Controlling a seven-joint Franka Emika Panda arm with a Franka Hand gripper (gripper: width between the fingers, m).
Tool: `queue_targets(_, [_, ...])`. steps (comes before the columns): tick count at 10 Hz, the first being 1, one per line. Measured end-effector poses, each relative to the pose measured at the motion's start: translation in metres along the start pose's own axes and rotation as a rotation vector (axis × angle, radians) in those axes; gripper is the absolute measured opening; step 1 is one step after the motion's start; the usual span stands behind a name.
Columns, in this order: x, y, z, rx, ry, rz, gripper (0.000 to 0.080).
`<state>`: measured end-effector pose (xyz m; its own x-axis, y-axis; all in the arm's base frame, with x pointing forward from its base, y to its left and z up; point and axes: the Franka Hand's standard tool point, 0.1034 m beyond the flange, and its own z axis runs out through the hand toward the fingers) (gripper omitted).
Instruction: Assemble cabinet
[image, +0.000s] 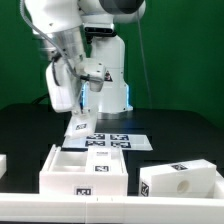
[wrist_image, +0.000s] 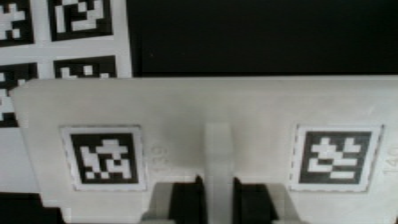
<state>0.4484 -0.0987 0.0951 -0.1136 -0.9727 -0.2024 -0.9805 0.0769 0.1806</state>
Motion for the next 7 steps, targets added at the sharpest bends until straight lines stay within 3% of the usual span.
queue_targets(1, [0.0019,-0.0020,-0.0023,0.009,0.000,-0.009,0.0064])
queue_targets(5, [0.0017,-0.0008,0.0005,0.002,0.003,-0.011,0.0064])
queue_targets(7, [-0.0010,-0.0083,0.0029,-0.002,0.020,-0.025,0.0064])
